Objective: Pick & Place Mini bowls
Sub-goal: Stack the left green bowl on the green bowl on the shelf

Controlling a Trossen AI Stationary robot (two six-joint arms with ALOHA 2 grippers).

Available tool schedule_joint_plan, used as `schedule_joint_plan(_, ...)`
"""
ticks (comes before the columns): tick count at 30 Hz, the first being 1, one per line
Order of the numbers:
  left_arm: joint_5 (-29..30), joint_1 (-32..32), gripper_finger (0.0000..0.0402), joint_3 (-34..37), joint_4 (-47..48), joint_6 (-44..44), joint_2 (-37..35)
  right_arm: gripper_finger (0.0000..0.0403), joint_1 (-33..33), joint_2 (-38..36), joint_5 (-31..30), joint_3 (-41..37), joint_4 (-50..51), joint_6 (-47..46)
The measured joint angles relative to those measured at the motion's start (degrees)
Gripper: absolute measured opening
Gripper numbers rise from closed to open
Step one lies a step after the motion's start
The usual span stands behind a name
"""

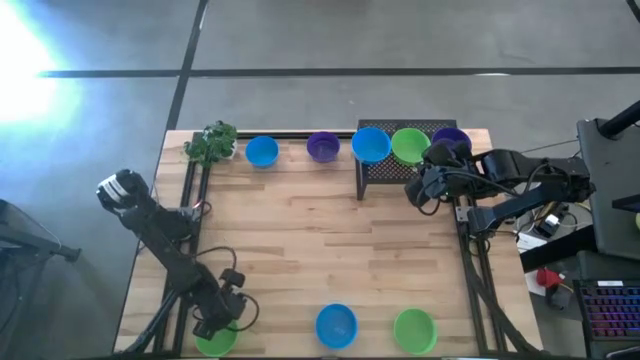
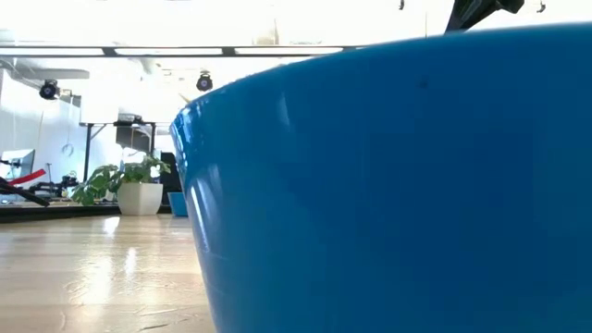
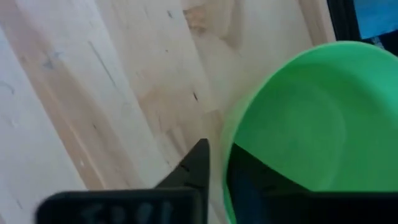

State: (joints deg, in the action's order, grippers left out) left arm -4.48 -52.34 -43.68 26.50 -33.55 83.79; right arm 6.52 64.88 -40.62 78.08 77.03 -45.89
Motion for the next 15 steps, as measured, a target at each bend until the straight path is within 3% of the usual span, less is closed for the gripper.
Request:
schedule_joint_plan(3,-1.0,0.0,0.0007,0.0,0.0,0.1,-0.4,0.0008,0.0,0.0,0.0,0.0,0.0,0.2)
schedule_joint_plan(15,0.1,3.0,0.0001,-2.5,0.2,0.4,-0.6,0.0008,0.0,0.0,0.0,0.0,0.0,3.0)
